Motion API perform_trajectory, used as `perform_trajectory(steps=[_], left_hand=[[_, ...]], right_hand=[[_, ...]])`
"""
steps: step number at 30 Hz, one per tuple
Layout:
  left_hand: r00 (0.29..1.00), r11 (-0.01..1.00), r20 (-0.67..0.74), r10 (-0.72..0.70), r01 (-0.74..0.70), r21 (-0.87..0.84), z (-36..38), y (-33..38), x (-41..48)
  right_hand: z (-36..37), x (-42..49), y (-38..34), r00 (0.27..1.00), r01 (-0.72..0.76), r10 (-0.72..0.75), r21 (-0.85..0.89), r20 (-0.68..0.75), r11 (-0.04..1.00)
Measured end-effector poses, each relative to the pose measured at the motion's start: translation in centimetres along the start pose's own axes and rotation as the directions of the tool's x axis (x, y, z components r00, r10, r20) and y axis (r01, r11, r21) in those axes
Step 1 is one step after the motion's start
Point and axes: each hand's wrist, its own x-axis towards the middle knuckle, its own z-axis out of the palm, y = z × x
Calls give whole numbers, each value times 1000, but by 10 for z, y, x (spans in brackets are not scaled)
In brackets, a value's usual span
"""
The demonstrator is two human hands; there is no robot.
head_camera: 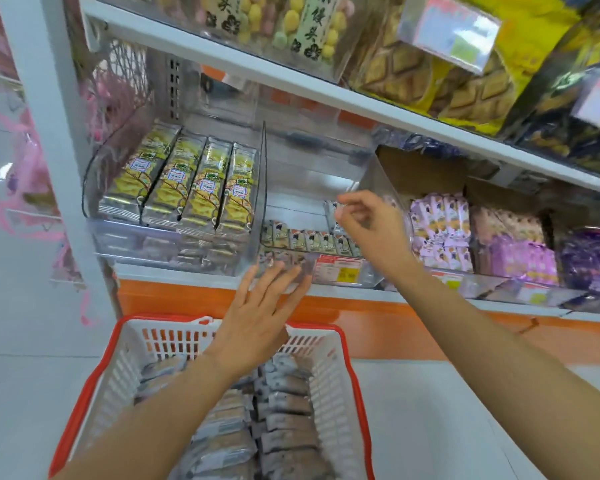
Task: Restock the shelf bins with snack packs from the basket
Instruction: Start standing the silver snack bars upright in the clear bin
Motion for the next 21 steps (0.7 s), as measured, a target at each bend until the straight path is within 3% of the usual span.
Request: perform_trajectory(steps=[3, 8, 12, 17, 21], left_hand=[[994, 999, 109, -25, 30, -43, 5, 10, -11], [941, 990, 314, -123, 140, -31, 27, 5, -30], [858, 974, 466, -217, 225, 39, 44, -2, -44], [692, 958, 664, -285, 177, 227, 59, -8, -52], [654, 954, 696, -297, 169, 248, 70, -11, -61]], right_hand=[[-4, -40, -10, 996, 84, -86, 125, 15, 989], [17, -106, 20, 981, 106, -121, 101, 149, 989], [51, -150, 75, 939, -21, 31, -33, 342, 999], [88, -181, 123, 835, -91, 213, -255, 507, 963], [116, -190, 151, 780, -174, 319, -303, 538, 937]])
